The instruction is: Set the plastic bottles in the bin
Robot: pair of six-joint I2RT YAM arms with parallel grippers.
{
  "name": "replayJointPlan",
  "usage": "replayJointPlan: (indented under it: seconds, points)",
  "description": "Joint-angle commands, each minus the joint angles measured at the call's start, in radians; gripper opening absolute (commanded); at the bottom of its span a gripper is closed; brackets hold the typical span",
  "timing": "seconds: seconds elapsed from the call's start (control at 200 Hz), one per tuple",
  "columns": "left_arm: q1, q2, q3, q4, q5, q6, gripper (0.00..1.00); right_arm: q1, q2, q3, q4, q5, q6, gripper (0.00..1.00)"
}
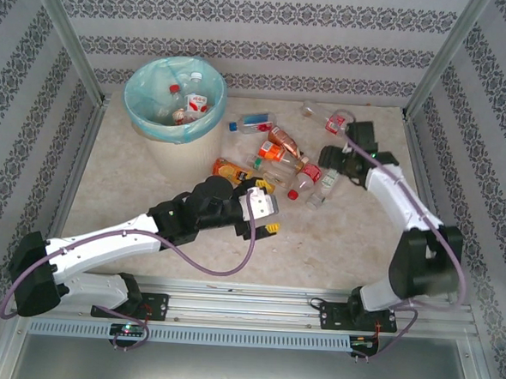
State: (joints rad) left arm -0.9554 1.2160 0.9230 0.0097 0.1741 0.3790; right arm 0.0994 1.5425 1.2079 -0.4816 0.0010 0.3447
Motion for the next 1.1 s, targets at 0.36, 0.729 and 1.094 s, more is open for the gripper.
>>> replayJointPlan:
  seconds: [0.36,0.729,1.094]
  points:
    - [-0.002,0.164,0.048,0.119,-0.118,-0.337,0.85,-0.294,0.544,0.467,0.131,-0.37,0.211,0.71]
    - [-0.002,0.172,0.015,0.096,-0.171,-0.364,0.84,-0.306,0.695,0.496,0.269,-0.397,0.38,0.71]
    - [-0.002,0.164,0.004,0.059,-0.223,-0.381,0.84,-0.342,0.75,0.467,0.417,-0.477,0.527,0.7]
